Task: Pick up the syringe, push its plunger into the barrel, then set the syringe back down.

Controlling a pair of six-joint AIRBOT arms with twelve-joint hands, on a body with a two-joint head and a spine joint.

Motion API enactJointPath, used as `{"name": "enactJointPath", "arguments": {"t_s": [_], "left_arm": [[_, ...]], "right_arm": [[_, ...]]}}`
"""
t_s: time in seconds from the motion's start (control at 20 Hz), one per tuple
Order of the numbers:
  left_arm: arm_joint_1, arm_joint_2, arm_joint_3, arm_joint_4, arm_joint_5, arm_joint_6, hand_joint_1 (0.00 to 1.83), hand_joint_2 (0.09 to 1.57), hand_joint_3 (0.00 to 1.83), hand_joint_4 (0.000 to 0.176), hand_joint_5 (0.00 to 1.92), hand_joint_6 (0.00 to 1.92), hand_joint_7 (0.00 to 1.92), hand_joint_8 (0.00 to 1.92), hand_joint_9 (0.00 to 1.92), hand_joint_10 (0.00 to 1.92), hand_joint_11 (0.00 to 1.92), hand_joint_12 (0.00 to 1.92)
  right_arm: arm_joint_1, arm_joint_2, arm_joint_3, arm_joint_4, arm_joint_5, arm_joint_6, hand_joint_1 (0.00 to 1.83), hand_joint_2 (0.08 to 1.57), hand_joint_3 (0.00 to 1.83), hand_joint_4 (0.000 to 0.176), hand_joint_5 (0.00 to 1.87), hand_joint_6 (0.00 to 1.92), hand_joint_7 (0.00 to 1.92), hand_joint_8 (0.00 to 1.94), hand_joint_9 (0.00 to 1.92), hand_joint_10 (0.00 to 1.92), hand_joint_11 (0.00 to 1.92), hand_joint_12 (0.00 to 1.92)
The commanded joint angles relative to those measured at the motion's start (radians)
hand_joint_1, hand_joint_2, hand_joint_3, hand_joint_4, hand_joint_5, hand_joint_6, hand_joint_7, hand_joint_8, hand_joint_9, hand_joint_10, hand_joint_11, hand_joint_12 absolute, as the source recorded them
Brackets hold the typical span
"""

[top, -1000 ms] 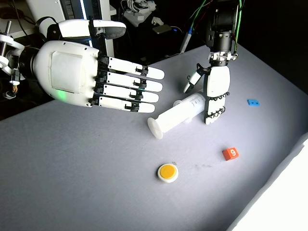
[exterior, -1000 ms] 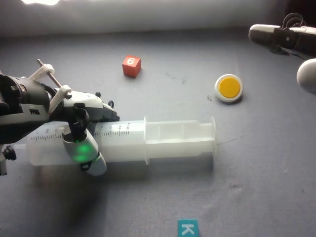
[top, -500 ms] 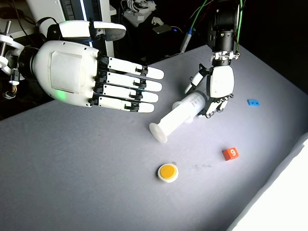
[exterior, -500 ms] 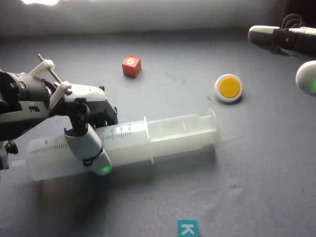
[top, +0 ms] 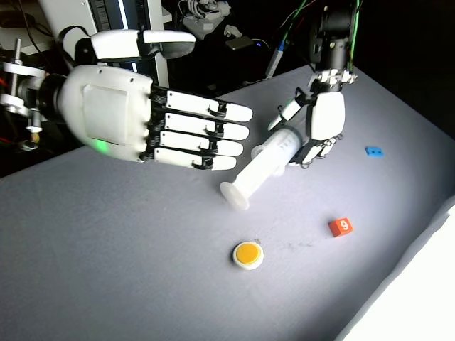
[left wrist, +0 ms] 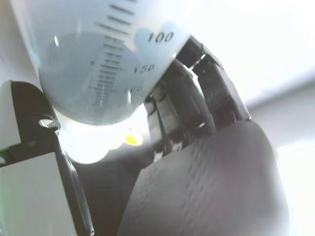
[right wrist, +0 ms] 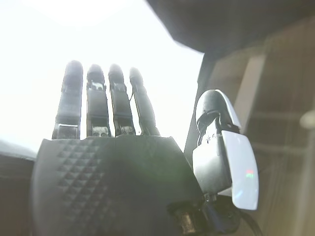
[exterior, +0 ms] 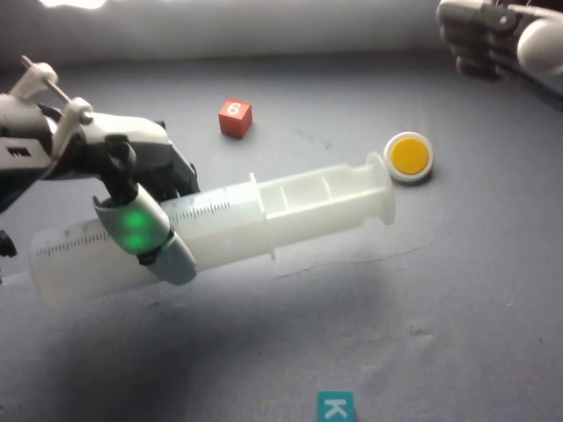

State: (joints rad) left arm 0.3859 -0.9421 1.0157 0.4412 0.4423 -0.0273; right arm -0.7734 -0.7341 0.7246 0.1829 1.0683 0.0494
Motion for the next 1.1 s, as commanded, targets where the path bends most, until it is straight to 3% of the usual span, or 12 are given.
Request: {"name": "enactJointPath", "arguments": {"t_s": [0.0, 0.35, 0.4, 0.55, 0.6, 0.65, 1.05], "left_arm": [[-0.021, 0.011, -0.010, -0.009, -0.075, -0.006, 1.21, 1.13, 0.00, 0.014, 0.91, 1.14, 1.00, 0.96, 0.90, 0.74, 0.42, 1.40], [-0.120, 0.093, -0.036, -0.115, -0.105, -0.006, 1.22, 1.12, 0.00, 0.004, 0.91, 1.11, 1.05, 0.90, 0.92, 0.75, 0.45, 1.37], [-0.134, 0.096, -0.035, -0.126, -0.106, -0.006, 1.21, 1.12, 0.00, 0.012, 0.91, 1.11, 1.02, 0.96, 0.90, 0.76, 0.43, 1.40], [-0.177, 0.104, -0.037, -0.135, -0.106, -0.006, 1.21, 1.12, 0.00, 0.015, 0.92, 1.12, 1.01, 0.93, 0.90, 0.77, 0.45, 1.37], [-0.193, 0.107, -0.041, -0.138, -0.106, -0.006, 1.21, 1.12, 0.00, 0.017, 0.92, 1.11, 1.01, 0.94, 0.90, 0.77, 0.45, 1.37], [-0.205, 0.110, -0.046, -0.139, -0.106, -0.006, 1.21, 1.13, 0.00, 0.012, 0.91, 1.11, 1.02, 0.96, 0.90, 0.77, 0.44, 1.38], [-0.257, 0.121, -0.081, -0.145, -0.102, -0.007, 1.21, 1.13, 0.00, 0.000, 0.90, 1.09, 1.01, 1.02, 0.89, 0.81, 0.40, 1.41]], "right_arm": [[0.012, -0.003, 0.000, 0.026, 0.116, 0.010, 0.05, 1.21, 0.00, 0.000, 0.22, 0.00, 0.19, 0.00, 0.15, 0.00, 0.00, 0.40], [0.047, -0.039, -0.002, 0.121, 0.098, -0.057, 0.03, 1.21, 0.00, 0.000, 0.25, 0.01, 0.22, 0.01, 0.18, 0.01, 0.00, 0.43], [0.052, -0.040, -0.003, 0.155, 0.094, -0.063, 0.04, 1.22, 0.00, 0.000, 0.22, 0.00, 0.20, 0.00, 0.16, 0.00, 0.00, 0.41], [0.087, -0.045, -0.003, 0.252, 0.071, -0.087, 0.01, 1.22, 0.00, 0.000, 0.21, 0.00, 0.19, 0.00, 0.16, 0.01, 0.00, 0.39], [0.095, -0.047, -0.003, 0.260, 0.072, -0.090, 0.00, 1.15, 0.00, 0.000, 0.04, 0.00, 0.04, 0.00, 0.03, 0.00, 0.00, 0.08], [0.099, -0.049, -0.003, 0.265, 0.072, -0.094, 0.00, 1.09, 0.00, 0.000, 0.01, 0.00, 0.01, 0.00, 0.01, 0.00, 0.00, 0.01], [0.103, -0.139, 0.033, 0.229, 0.059, -0.143, 0.00, 1.01, 0.00, 0.000, 0.00, 0.00, 0.00, 0.00, 0.00, 0.00, 0.00, 0.00]]}}
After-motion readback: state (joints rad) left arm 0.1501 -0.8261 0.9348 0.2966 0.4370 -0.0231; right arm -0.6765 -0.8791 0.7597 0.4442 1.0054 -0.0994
